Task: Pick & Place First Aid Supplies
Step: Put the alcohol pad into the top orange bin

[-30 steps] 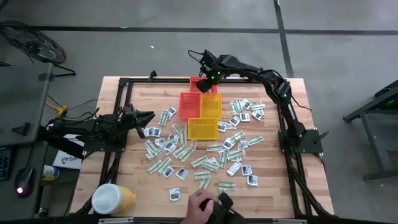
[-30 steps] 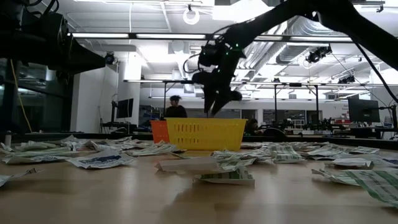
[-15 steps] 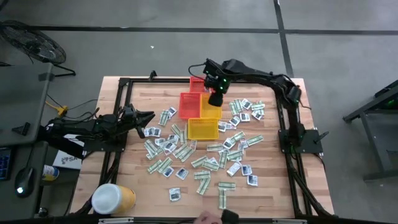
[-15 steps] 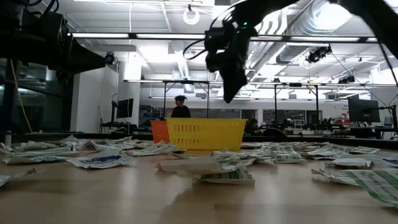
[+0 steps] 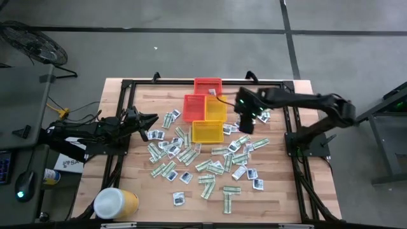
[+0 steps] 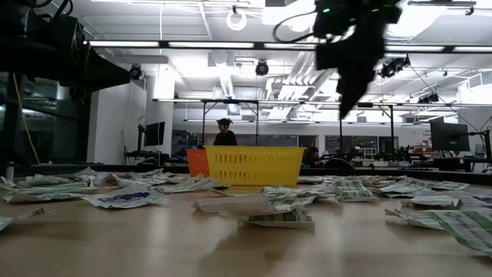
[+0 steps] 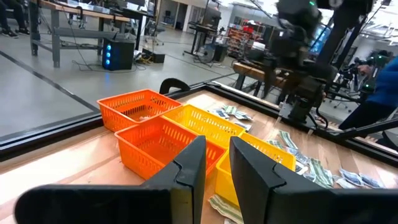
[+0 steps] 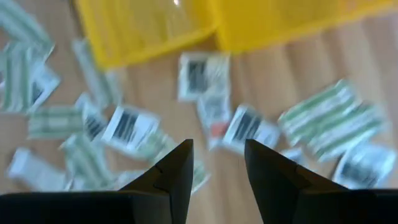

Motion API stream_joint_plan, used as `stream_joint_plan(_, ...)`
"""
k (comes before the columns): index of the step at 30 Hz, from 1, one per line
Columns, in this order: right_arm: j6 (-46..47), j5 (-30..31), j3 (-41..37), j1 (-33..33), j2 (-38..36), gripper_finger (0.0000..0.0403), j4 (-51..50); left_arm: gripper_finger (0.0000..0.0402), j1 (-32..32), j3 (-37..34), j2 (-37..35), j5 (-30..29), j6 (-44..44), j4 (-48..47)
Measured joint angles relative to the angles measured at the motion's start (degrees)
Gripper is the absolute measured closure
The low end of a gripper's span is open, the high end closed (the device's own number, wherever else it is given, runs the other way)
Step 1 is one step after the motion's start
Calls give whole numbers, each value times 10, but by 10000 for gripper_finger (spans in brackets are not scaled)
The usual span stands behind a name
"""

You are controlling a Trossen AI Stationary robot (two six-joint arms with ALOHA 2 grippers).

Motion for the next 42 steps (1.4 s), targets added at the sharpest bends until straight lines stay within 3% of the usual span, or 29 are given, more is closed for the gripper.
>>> stream_joint_plan(8, 190, -47, -128, 100, -104, 265, 2, 328, 0, 0, 0, 0, 0, 0)
stream_joint_plan(19, 434, -105, -254, 221, -117, 265, 87, 328, 0, 0, 0, 0, 0, 0)
stream_joint_plan(26, 500, -110, -289, 263, -117, 265, 158, 328, 0, 0, 0, 0, 0, 0)
stream_joint_plan(42, 534, -108, -292, 290, -108, 265, 172, 328, 0, 0, 0, 0, 0, 0)
